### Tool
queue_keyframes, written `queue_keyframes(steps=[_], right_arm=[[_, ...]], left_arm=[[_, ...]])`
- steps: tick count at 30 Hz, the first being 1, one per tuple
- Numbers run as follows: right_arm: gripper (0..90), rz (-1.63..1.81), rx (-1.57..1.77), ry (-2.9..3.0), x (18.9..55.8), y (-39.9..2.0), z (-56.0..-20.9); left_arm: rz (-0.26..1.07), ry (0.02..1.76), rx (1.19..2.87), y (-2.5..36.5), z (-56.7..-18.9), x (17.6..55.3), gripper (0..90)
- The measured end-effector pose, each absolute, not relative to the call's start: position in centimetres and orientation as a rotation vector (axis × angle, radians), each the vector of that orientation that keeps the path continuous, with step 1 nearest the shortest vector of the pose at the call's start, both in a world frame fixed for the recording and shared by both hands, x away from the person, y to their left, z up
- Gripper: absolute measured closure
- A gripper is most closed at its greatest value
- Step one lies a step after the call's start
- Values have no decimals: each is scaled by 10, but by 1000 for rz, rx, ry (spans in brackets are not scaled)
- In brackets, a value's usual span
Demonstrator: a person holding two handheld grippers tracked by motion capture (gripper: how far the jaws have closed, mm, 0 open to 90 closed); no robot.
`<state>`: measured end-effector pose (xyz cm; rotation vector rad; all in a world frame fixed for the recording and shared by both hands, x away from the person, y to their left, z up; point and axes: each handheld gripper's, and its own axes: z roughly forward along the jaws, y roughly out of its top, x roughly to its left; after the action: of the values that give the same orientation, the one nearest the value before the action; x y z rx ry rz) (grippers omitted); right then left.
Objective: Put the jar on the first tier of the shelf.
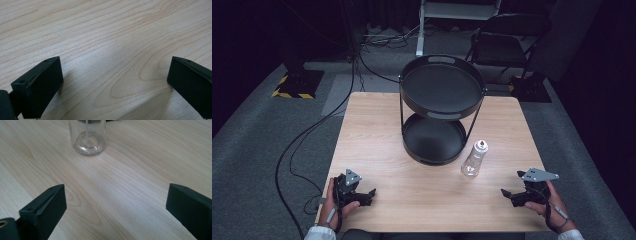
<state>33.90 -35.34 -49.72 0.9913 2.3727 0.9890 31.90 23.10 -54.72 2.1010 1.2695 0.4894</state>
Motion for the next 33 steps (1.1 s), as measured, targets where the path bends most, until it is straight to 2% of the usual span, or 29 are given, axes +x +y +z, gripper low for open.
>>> queue_keyframes(steps=[33], right_arm=[[45,1079,878,2423,377,-288,-486]], left_arm=[[490,1270,2101,231,-547,319,0]])
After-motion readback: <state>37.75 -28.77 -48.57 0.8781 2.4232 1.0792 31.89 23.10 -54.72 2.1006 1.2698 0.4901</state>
